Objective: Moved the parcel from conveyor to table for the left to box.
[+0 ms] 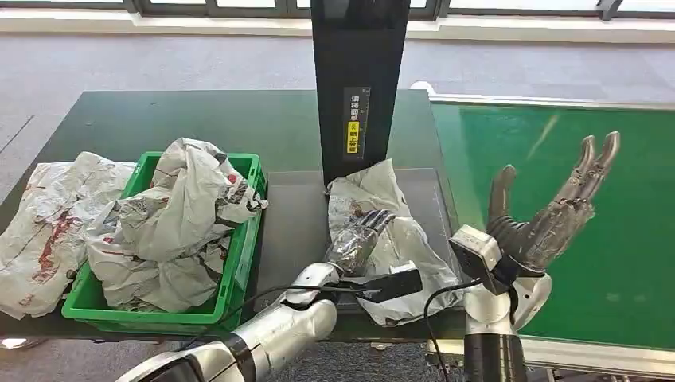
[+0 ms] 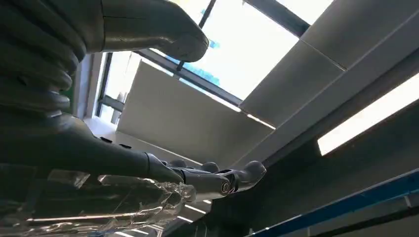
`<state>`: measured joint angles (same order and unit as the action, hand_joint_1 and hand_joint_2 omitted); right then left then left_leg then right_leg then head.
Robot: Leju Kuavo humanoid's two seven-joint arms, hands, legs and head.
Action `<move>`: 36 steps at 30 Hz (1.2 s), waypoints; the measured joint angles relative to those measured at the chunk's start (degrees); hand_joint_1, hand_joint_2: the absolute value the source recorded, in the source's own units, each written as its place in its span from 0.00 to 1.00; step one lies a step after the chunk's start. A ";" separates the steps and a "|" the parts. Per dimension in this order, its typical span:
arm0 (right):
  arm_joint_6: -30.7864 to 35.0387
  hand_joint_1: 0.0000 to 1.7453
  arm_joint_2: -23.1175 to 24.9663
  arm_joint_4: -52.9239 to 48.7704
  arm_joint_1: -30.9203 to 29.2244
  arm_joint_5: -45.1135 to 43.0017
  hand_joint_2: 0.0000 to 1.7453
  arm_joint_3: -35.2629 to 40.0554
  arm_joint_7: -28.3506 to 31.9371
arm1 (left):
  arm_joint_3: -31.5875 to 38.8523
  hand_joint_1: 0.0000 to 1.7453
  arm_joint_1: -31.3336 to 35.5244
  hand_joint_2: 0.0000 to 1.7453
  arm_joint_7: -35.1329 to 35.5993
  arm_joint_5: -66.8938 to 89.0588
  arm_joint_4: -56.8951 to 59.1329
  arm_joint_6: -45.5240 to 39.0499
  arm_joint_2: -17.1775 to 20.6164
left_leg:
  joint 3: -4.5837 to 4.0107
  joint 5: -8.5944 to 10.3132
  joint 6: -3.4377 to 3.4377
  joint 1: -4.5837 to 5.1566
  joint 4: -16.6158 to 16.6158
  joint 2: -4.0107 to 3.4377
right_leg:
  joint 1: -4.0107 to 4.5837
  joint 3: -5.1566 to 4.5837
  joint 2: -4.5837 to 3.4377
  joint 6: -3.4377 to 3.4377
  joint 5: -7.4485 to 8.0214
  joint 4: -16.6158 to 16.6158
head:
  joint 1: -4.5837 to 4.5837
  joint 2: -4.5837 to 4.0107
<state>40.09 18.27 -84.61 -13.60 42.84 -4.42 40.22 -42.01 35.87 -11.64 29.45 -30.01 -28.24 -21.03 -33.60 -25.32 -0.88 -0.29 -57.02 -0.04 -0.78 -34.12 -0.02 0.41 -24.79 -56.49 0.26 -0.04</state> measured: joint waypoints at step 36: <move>-0.02 0.00 -0.66 -6.73 3.44 -1.86 1.00 0.02 0.00 | -22.70 1.00 4.53 1.00 28.95 31.91 6.64 -10.71 0.74 | 0.12 0.01 0.01 0.00 0.04 0.02 | 0.00 0.15 0.05 0.00 -0.01 0.00 | 0.00 0.00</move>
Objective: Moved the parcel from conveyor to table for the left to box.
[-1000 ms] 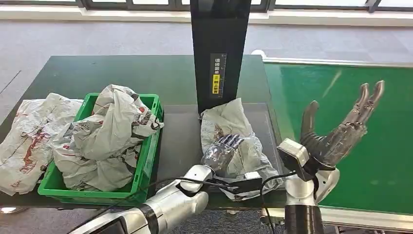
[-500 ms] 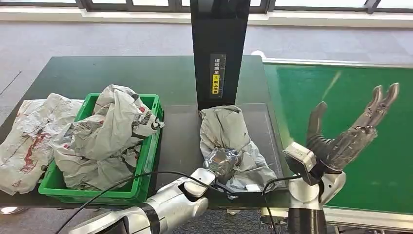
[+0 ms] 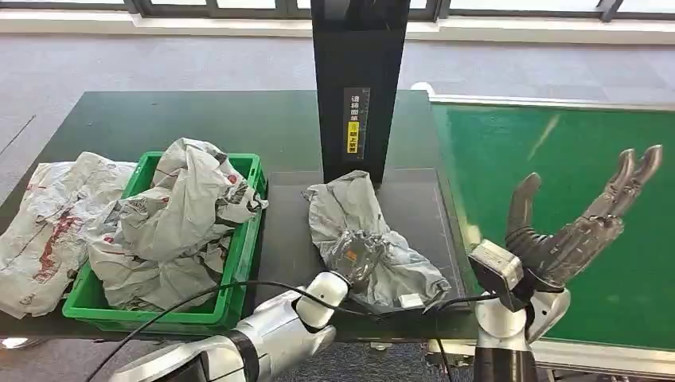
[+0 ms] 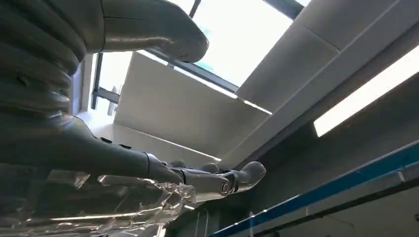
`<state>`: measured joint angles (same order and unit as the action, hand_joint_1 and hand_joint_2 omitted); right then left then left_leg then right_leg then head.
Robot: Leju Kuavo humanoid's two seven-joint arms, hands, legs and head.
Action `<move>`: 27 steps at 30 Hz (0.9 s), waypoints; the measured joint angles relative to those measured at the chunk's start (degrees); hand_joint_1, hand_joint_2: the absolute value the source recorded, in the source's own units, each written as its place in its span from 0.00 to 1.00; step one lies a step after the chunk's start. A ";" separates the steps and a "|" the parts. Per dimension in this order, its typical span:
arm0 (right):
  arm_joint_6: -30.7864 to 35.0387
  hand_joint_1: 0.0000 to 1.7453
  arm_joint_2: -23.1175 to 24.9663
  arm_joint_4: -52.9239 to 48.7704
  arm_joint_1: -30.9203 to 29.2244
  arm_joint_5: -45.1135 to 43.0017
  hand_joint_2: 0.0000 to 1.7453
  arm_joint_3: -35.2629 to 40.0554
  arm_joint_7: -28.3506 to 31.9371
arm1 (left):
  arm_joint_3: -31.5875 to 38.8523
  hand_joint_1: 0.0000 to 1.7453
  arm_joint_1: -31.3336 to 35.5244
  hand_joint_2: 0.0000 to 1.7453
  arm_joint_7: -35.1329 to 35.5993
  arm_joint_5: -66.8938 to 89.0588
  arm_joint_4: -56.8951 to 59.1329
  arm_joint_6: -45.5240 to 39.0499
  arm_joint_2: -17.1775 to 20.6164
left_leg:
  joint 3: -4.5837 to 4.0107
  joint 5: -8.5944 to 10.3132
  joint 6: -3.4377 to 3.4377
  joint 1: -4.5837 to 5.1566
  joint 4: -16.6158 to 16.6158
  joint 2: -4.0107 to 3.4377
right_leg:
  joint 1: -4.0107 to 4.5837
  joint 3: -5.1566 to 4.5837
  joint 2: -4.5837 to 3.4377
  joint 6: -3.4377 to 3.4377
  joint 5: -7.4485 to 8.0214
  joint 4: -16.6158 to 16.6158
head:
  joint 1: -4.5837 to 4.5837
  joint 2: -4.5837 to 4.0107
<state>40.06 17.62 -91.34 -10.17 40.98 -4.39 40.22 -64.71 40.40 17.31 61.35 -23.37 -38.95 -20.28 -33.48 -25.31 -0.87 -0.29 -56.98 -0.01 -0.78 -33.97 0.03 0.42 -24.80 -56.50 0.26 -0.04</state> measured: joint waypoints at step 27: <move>-0.04 0.00 -0.02 -0.09 0.18 -0.22 1.00 -0.02 -0.02 | 51.67 1.00 -19.18 1.00 -27.74 23.28 -55.83 -1.04 0.87 | -0.08 -0.03 -0.05 0.00 0.04 -0.28 | 0.00 -0.22 -0.28 -0.02 -0.02 -0.06 | -0.02 0.00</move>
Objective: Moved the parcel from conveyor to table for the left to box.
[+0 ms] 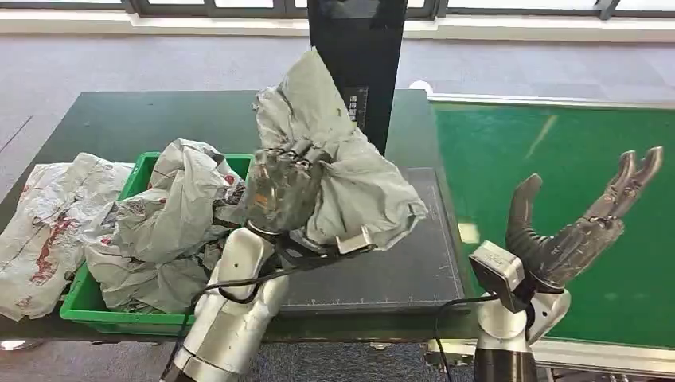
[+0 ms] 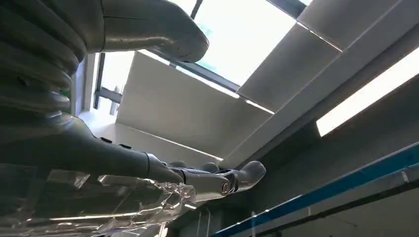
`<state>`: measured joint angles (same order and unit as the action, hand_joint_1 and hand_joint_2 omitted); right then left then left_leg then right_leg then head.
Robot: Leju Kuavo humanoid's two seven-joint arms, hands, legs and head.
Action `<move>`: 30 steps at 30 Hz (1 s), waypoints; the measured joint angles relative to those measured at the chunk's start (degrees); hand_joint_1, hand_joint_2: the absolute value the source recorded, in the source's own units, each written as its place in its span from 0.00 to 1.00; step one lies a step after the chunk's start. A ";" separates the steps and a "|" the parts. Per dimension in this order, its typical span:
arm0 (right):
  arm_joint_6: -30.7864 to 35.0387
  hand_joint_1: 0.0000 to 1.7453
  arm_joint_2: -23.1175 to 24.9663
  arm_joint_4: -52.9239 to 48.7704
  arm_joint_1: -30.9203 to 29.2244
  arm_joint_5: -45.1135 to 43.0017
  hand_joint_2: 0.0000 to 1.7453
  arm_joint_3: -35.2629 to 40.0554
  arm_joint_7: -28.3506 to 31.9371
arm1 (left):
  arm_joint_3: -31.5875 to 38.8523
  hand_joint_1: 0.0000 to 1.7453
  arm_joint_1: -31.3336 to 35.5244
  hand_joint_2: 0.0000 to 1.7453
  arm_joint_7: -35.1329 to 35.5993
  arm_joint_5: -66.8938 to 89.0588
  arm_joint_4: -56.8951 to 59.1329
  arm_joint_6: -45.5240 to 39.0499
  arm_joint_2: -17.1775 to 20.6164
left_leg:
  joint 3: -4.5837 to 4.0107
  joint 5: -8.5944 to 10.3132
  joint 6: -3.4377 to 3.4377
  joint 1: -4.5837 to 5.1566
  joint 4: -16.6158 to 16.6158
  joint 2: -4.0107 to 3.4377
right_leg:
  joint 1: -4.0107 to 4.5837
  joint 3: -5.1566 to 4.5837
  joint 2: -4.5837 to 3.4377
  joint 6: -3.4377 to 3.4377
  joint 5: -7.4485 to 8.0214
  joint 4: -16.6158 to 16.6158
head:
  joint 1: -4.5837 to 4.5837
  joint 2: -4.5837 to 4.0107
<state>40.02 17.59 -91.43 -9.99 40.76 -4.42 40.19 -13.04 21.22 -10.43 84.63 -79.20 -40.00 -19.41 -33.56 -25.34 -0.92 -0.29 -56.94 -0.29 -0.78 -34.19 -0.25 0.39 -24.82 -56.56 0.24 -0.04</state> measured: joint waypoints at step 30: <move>0.00 0.00 -0.52 -4.48 4.71 -1.22 1.00 -0.96 -0.15 | 33.37 1.00 -1.39 1.00 -2.58 -1.71 -1.68 0.09 0.17 | 0.01 0.01 -0.02 0.00 0.00 0.08 | 0.00 0.00 0.14 -0.06 -0.03 0.00 | 0.04 0.00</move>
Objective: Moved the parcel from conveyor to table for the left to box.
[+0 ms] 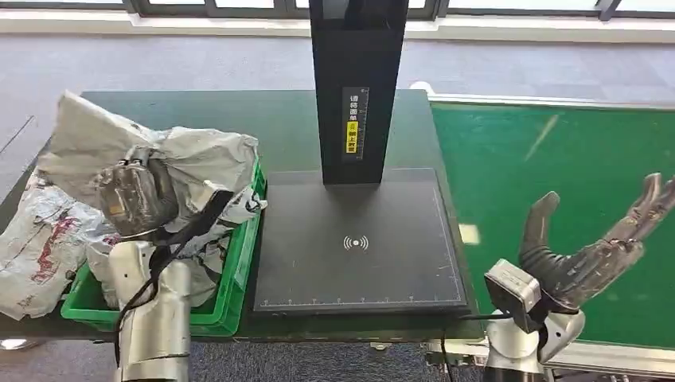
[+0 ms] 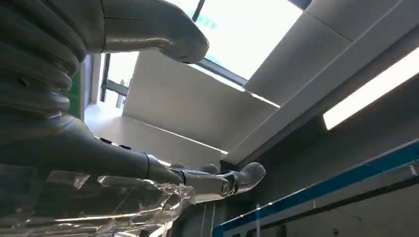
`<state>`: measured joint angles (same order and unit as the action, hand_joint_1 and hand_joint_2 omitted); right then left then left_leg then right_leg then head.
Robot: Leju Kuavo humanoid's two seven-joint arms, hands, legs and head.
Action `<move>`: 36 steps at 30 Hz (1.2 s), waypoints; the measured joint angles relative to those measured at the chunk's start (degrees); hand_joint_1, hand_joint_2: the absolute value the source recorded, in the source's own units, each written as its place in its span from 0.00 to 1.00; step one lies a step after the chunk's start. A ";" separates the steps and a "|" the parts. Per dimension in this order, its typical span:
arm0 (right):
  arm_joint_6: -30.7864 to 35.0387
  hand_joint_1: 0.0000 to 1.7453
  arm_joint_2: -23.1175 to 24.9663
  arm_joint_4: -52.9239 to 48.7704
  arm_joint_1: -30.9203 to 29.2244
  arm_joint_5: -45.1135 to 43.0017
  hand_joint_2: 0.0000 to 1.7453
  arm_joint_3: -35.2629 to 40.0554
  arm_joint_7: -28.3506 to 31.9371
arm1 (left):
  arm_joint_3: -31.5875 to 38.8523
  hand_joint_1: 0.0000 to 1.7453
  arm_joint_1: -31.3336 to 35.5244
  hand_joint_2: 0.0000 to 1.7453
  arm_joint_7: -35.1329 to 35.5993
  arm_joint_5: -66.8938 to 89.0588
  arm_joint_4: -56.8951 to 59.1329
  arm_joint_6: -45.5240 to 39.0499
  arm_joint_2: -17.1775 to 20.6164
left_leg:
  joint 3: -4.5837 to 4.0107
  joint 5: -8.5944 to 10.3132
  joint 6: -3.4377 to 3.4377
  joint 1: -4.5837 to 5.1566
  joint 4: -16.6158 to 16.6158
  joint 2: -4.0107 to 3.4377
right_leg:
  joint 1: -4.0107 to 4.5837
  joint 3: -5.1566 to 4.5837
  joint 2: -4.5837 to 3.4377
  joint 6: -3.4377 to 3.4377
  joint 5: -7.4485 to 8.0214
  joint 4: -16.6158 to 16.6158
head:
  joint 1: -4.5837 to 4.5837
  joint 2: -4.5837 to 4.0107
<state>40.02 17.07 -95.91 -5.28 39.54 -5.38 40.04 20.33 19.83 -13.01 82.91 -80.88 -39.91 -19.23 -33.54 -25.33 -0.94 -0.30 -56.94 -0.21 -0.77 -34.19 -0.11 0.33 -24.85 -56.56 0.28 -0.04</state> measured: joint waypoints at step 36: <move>0.00 0.00 -0.11 -2.34 2.12 1.51 1.00 -0.31 0.00 | 3.39 0.00 2.58 0.00 4.01 -3.36 14.17 -0.20 -0.74 | -0.03 -0.01 -0.01 0.00 0.04 -0.04 | 0.01 -0.01 -0.09 -0.01 0.00 -0.04 | 0.00 0.02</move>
<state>40.02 16.96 -98.25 -3.16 41.05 -5.68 40.04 23.72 22.41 -9.01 79.55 -66.71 -40.11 -19.98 -33.58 -25.34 -0.94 -0.30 -56.90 -0.24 -0.76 -34.20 -0.20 0.32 -24.86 -56.59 0.28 -0.02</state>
